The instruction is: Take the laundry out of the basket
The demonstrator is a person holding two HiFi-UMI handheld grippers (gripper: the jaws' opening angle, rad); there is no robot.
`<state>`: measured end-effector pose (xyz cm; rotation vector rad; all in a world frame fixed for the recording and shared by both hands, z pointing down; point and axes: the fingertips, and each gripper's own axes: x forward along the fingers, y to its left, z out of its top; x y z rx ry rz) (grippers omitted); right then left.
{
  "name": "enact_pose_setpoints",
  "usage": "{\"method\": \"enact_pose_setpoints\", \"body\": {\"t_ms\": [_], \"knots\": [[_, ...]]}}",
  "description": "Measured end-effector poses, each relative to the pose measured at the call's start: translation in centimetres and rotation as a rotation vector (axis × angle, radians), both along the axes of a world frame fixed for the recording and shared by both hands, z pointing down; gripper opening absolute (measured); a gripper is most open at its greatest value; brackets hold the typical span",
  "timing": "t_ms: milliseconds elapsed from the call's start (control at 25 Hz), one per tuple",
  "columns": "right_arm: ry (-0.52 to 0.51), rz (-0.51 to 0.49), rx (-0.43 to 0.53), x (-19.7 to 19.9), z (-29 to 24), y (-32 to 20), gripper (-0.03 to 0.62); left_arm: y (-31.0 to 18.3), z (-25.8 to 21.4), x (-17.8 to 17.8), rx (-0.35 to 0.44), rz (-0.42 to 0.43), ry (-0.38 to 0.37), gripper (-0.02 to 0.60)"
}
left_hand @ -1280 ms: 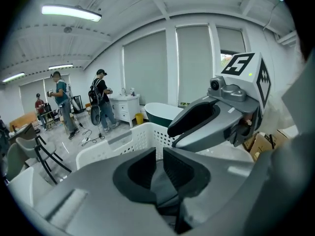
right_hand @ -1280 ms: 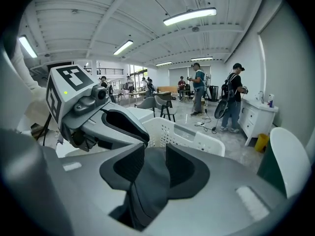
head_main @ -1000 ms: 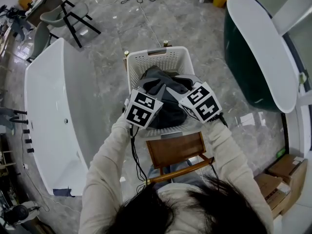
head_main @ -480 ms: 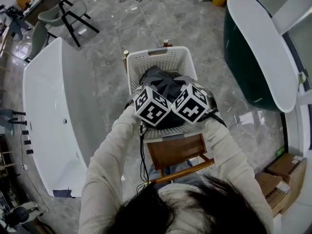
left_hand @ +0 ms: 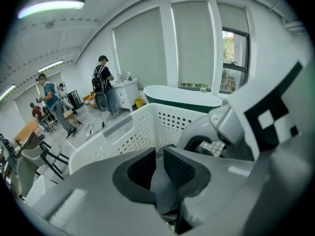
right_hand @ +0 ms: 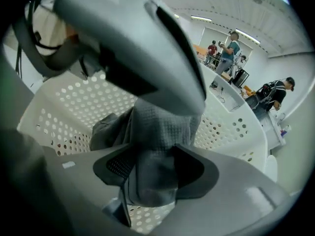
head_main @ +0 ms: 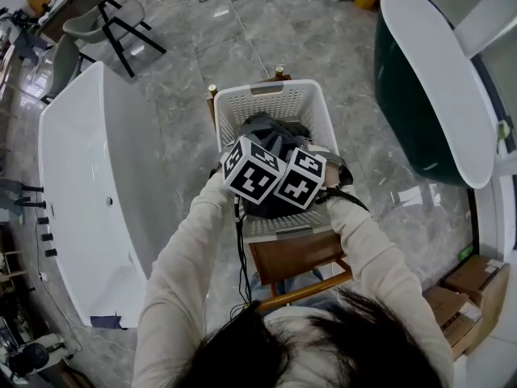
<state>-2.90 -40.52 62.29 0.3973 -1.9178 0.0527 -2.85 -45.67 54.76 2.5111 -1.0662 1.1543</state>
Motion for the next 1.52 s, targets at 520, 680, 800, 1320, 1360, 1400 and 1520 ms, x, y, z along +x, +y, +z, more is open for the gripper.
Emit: {"method": "enact_pose_setpoints", "body": {"t_ms": [520,680,800,1320,1360,1400,1520], "knots": [[0.028,0.035,-0.011,-1.2,6.3,1.0,0.114,-0.4,-6.3,-3.6,0.167,-0.077,0.375,0.055],[-0.032,0.098,0.004,-1.1,5.8,0.7,0.078,-0.2,-6.7,-4.2,0.183,-0.088,0.396,0.055],[-0.126,0.159,0.031,-1.3,3.8,0.4,0.071,0.0,-7.0,-4.6,0.197,-0.100,0.410,0.055],[-0.518,0.338,0.250,0.0,-10.9,-0.7,0.067,1.5,-11.3,-5.6,0.286,-0.130,0.449,0.055],[-0.530,0.333,0.275,0.1,-12.0,-0.6,0.067,1.7,-11.5,-5.6,0.293,-0.128,0.448,0.055],[-0.542,0.328,0.299,0.2,-13.1,-0.5,0.067,2.0,-11.9,-5.6,0.302,-0.126,0.449,0.055],[-0.578,0.316,0.359,0.4,-16.2,0.0,0.067,2.8,-13.3,-5.4,0.331,-0.124,0.462,0.055]]}}
